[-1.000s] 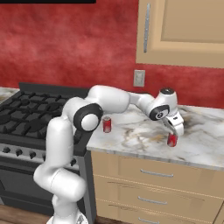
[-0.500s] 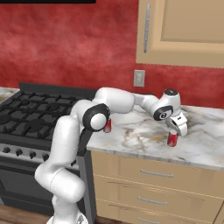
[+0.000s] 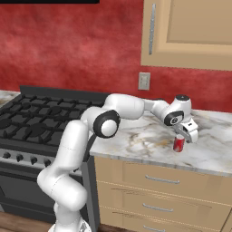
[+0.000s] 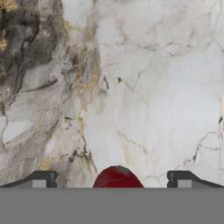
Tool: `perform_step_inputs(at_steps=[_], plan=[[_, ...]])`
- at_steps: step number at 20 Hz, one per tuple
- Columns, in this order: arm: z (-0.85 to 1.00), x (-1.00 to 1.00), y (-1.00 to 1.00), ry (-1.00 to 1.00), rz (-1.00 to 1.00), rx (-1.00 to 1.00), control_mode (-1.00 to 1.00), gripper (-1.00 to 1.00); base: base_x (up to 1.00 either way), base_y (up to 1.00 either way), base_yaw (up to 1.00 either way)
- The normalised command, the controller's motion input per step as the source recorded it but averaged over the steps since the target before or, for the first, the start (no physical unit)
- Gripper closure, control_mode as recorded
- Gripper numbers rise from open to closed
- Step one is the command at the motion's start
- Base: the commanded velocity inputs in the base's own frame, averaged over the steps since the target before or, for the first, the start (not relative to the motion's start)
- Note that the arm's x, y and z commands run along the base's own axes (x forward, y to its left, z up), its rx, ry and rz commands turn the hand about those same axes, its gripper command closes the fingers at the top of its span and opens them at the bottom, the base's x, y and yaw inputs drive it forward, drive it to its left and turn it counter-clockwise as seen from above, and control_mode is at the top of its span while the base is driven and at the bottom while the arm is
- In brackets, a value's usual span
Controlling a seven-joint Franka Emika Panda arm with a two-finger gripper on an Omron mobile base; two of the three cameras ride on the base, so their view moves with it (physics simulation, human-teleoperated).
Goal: Four empty soda cans are scattered around the kitchen. Gather all the cans and cluster them next to the stove for recycling.
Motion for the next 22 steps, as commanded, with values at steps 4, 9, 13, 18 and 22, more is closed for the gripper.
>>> perform_step_inputs(at_steps=[4, 9, 13, 18, 22], plan=[[-0.11, 0.03, -0.04, 0.03, 0.01, 0.06, -1.00, -1.00, 0.00, 0.00, 0.00], [-0.03, 0.04, 0.00, 0.00, 0.01, 0.07, -1.00, -1.00, 0.00, 0.00, 0.00], [0.00, 0.01, 0.00, 0.00, 0.00, 0.03, -1.00, -1.00, 0.00, 0.00, 0.00], [0.00, 0.00, 0.02, 0.01, 0.00, 0.01, -1.00, -1.00, 0.00, 0.00, 0.00], [0.00, 0.00, 0.07, 0.03, 0.00, 0.00, -1.00, -1.00, 0.00, 0.00, 0.00]])
